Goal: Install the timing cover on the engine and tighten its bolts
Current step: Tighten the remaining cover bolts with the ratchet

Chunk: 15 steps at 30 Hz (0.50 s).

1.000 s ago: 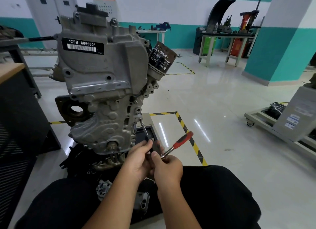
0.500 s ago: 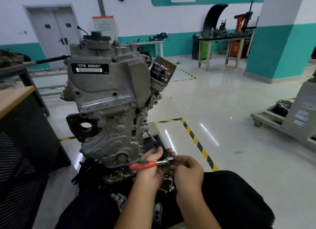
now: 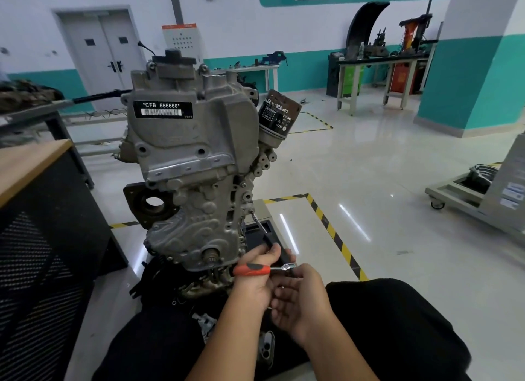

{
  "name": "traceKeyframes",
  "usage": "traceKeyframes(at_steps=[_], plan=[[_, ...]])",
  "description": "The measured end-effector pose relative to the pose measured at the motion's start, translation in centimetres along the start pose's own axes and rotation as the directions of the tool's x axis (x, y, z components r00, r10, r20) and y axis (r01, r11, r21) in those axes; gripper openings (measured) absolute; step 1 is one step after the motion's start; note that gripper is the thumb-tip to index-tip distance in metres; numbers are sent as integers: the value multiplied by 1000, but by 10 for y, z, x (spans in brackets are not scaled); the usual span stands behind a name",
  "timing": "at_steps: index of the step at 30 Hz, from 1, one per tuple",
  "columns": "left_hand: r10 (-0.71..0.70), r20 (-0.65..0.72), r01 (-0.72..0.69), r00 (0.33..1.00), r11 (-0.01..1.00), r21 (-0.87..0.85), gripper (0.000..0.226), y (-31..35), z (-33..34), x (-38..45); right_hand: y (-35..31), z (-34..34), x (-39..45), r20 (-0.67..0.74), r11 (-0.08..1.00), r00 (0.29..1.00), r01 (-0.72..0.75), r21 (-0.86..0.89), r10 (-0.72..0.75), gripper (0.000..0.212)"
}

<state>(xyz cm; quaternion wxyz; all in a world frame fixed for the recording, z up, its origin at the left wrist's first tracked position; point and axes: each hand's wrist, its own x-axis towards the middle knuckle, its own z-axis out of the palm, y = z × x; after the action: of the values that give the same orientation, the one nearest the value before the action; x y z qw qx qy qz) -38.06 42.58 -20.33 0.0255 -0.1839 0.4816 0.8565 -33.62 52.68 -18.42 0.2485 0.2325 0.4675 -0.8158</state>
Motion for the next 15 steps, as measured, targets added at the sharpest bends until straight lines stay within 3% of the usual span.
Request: traceKeyframes(at_steps=[4,7,9,13,15], plan=[[14,1,-14,1000,993,118,27,8,-4,8,2,3,3,43,978,979,202,-56,-200,51],[-19,32,13,999,980,200,14,17,-6,10,1,5,2,6,944,947,322,-79,-322,38],[-47,32,39,998,974,225,45,21,-7,11,0,4,0,-25,926,929,365,-96,-369,29],[-85,105,59,991,972,227,21,29,-7,15,-5,0,3,-74,831,852,482,-277,-519,24],[-102,148,60,984,963,263,20,35,-7,16,-8,-1,3,-68,815,838,504,-285,-542,23]])
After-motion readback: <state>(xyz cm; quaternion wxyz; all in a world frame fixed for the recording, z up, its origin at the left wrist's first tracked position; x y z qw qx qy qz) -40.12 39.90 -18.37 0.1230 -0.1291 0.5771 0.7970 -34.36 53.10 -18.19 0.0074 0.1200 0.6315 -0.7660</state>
